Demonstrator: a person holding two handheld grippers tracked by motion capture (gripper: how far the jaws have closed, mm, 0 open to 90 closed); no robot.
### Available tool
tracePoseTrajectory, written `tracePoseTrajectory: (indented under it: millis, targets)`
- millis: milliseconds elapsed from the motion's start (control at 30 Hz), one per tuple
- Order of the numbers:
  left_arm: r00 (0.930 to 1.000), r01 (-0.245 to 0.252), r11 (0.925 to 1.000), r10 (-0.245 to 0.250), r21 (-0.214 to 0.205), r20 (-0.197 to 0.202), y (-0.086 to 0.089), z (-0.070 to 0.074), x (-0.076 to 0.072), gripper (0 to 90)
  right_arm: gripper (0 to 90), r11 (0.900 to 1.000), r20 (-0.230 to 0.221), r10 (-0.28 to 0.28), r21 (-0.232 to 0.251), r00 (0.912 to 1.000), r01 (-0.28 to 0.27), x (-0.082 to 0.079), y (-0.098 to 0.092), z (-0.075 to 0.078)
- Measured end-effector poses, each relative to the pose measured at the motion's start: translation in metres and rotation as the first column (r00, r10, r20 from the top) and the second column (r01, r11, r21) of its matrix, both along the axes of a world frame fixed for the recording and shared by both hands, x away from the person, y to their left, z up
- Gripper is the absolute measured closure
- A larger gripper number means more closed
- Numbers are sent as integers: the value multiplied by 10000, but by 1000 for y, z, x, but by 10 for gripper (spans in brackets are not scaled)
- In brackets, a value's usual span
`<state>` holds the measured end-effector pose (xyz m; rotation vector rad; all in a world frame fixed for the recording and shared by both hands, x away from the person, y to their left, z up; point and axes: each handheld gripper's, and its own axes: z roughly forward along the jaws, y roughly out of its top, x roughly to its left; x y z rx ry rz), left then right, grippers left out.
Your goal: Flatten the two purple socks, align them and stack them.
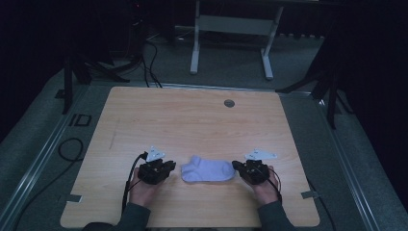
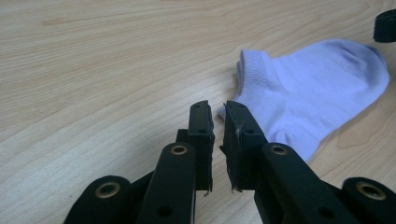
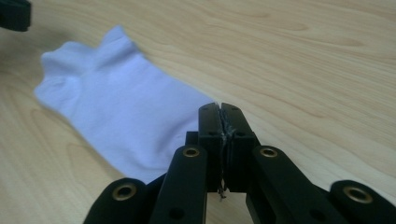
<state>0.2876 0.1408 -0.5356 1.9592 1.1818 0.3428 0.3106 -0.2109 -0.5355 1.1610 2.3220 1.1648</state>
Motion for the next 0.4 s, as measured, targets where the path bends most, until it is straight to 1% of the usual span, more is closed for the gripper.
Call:
tracePoseTrajectory:
  millis: [100, 133, 233, 267, 300, 333, 400]
  targets:
    - [10000, -94, 10000, 94, -31, -12, 1, -1, 1, 811, 879, 9999, 10, -123, 29, 9999, 123, 1, -4, 0]
    - [9999, -125, 9999, 125, -11, -37, 3, -1, 2, 811, 883, 9997, -13, -247, -8, 9997, 247, 2, -7, -1]
    - [9998, -212, 9998, 212, 16, -21, 4, -2, 3, 810, 887, 9992, -63, -388, -76, 9992, 388, 5, -11, -4]
    - [9995, -304, 9995, 304, 123, -2, 5, -2, 4, 809, 888, 9987, -110, -494, -129, 9987, 492, 6, -14, -5]
    - [9995, -304, 9995, 304, 123, -2, 5, -2, 4, 809, 888, 9987, -110, -494, -129, 9987, 492, 6, -14, -5]
    - [9992, -390, 9989, 390, 270, 21, 5, -3, 5, 809, 891, 9981, -148, -596, -144, 9981, 594, 8, -17, -7]
    - [9991, -427, 9985, 426, 353, 24, 6, -4, 6, 808, 892, 9977, -161, -666, -144, 9977, 663, 9, -19, -7]
